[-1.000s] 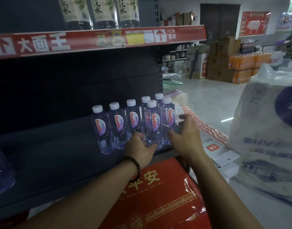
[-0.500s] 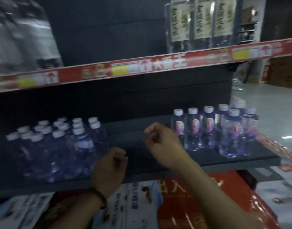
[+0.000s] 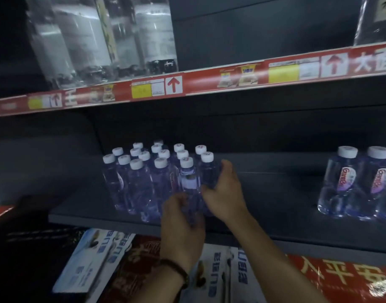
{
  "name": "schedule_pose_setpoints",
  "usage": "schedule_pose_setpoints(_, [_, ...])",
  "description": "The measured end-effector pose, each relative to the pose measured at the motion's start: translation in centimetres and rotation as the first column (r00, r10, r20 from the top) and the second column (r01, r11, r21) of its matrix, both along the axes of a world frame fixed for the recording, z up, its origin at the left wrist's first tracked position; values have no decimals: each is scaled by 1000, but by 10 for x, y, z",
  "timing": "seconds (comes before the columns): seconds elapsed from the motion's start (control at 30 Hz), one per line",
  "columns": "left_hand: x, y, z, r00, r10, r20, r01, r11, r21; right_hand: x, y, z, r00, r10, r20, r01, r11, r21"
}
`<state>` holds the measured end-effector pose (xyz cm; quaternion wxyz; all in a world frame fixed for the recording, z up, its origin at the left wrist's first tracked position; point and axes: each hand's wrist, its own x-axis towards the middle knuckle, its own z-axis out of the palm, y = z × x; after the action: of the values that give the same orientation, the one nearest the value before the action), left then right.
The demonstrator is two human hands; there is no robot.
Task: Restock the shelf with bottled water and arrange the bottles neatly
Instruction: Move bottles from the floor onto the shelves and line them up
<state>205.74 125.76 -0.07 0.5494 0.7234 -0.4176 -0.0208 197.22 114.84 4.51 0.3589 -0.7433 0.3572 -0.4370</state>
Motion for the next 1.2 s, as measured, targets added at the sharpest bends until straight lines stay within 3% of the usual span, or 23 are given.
schedule_pose_setpoints(0.1, [-4, 1, 2, 994, -101, 33, 100, 995, 17, -1, -10, -3, 996, 90, -14, -89, 996, 27])
schedule_pose_setpoints(0.3, [-19, -8, 4, 984, -177, 30, 177, 984, -20, -22, -27, -6, 998, -43, -48, 39, 996, -82])
schedule_pose_setpoints(0.47, [-30, -18, 1, 942, -330, -65, 329, 944, -22, -53, -30, 2, 974, 206, -99, -197, 976, 94])
schedule_pose_setpoints(0.67, [-34, -36, -4, 892, -408, -193, 410, 911, -31, -91, -25, 18, 958, 156, -238, -191, 973, -130])
schedule_pose_setpoints(0.8, [-46, -52, -5, 883, -434, -176, 440, 898, -10, -126, -21, 40, 920, 52, -388, -191, 925, -329])
schedule_pose_setpoints(0.97, [-79, -68, -10, 852, -509, -124, 516, 856, 37, -172, -30, 52, 899, 9, -438, -189, 910, -370])
schedule_pose_setpoints(1.07, [-102, -77, -12, 834, -547, -73, 551, 830, 80, -202, -41, 51, 881, -109, -461, -141, 868, -476])
schedule_pose_setpoints(1.2, [-135, -94, -10, 774, -619, -134, 631, 772, 74, -243, -44, 48, 899, -194, -392, -64, 829, -556])
